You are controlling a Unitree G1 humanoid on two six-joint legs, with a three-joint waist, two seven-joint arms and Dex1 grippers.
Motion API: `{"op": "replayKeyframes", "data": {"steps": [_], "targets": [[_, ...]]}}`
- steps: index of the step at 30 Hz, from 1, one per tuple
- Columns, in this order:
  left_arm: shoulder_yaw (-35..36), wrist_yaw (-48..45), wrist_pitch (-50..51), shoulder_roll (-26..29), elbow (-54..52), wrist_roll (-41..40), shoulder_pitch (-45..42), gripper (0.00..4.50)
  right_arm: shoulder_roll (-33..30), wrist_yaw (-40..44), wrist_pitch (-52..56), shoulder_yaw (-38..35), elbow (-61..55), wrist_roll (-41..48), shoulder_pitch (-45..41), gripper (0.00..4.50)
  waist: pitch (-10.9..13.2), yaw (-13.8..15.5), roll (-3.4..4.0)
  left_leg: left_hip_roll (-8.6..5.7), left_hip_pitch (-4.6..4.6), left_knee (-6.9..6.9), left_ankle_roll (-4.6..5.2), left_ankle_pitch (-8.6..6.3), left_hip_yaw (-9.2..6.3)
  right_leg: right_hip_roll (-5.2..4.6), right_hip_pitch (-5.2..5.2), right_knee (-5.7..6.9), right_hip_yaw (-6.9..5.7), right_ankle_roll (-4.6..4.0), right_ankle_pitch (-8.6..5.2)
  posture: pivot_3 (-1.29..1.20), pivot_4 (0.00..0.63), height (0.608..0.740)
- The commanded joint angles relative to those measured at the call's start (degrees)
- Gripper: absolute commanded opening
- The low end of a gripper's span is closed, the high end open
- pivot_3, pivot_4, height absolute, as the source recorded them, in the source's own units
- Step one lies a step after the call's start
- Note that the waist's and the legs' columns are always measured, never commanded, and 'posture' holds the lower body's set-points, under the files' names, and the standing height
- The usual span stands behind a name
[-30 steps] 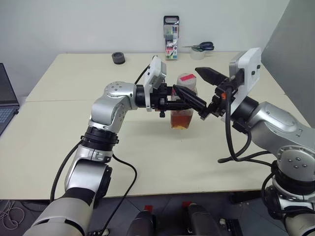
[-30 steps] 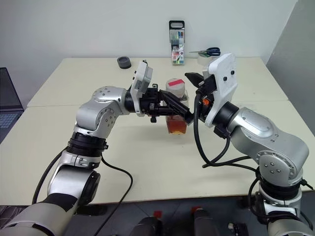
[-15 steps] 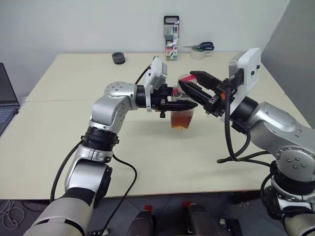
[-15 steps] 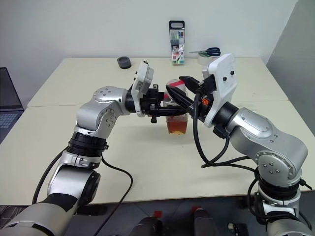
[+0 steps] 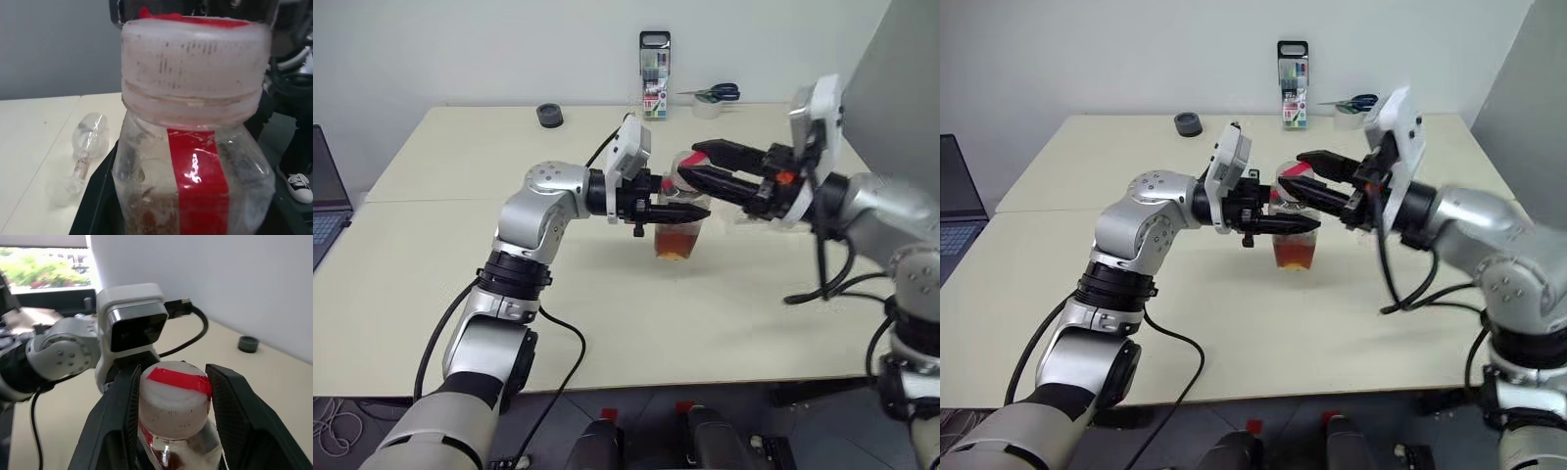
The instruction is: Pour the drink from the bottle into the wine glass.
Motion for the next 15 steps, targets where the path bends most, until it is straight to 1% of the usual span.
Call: {"op": "replayKeyframes", "data": {"steps": [1,5,8,9,11,12,14,15], "targets": [[1.7,-0.8,-0.4,-0.3,-0.4,-1.7,-2.8,1.77,-1.4,10.8,-2.9,1.7,7.8,-2.5,-6.7,1.76,0.0,0.0,0.00,0.02,0.02,0.00,0.00,0.00,0.02,0.01,0.00,0.01,0.01,0.00,0.00,0.00,0.150,0.740],[1.8,-1.4,-0.3,-0.7,0.3,-1.8,-3.3,1.77,-1.6,16.0,-4.5,3.7,11.4,-5.6,-9.6,1.76,0.0,-0.1,0.00,0.10,0.09,-0.06,0.00,0.00,0.02,0.07,-0.01,0.02,0.11,0.00,0.00,0.00,0.150,0.740],[1.9,-1.7,-0.4,-0.9,0.6,-1.6,-3.5,1.77,-2.5,16.8,-3.6,2.4,12.4,-6.0,-10.0,1.76,0.0,0.0,0.00,0.07,0.02,-0.02,-0.02,0.01,-0.01,0.02,-0.04,0.02,0.09,0.00,0.00,0.00,0.150,0.740],[1.9,-1.7,-0.4,-1.0,0.7,-1.6,-3.6,1.77,-3.0,16.3,-2.7,1.3,12.4,-5.6,-9.7,2.52,0.0,0.1,0.00,0.06,0.02,-0.02,-0.04,0.02,-0.01,-0.01,-0.04,0.02,0.09,0.00,0.00,0.00,0.150,0.740],[2.0,-1.7,-0.5,-1.1,0.8,-1.5,-3.5,1.77,-4.1,15.3,-1.2,-0.7,11.5,-4.8,-8.6,3.09,0.0,0.2,0.00,0.05,-0.02,0.00,-0.07,0.03,-0.06,-0.04,-0.04,0.02,0.10,0.00,0.00,0.00,0.150,0.740],[2.0,-1.6,-0.5,-1.0,0.8,-1.4,-3.4,1.77,-5.0,14.3,-0.1,-2.1,9.9,-4.1,-7.0,3.50,0.0,0.2,0.00,0.03,-0.03,0.00,-0.12,0.06,-0.08,-0.08,-0.05,0.01,0.11,0.00,0.00,0.00,0.150,0.740],[2.1,-1.2,-0.6,-0.9,1.0,-1.2,-2.9,1.77,-5.6,10.0,3.7,-6.2,5.3,-0.7,-3.1,4.20,0.0,0.4,-0.01,0.02,-0.07,0.01,-0.11,0.06,-0.15,-0.24,-0.04,-0.02,0.11,0.00,0.00,0.00,0.150,0.740],[2.2,-1.1,-0.8,-0.9,1.1,-1.0,-2.7,1.77,-5.6,8.0,5.1,-7.9,2.5,0.9,-1.0,4.44,0.0,0.4,-0.01,0.02,-0.10,0.01,-0.11,0.06,-0.21,-0.30,-0.03,-0.05,0.11,0.00,0.00,0.00,0.150,0.740]]}}
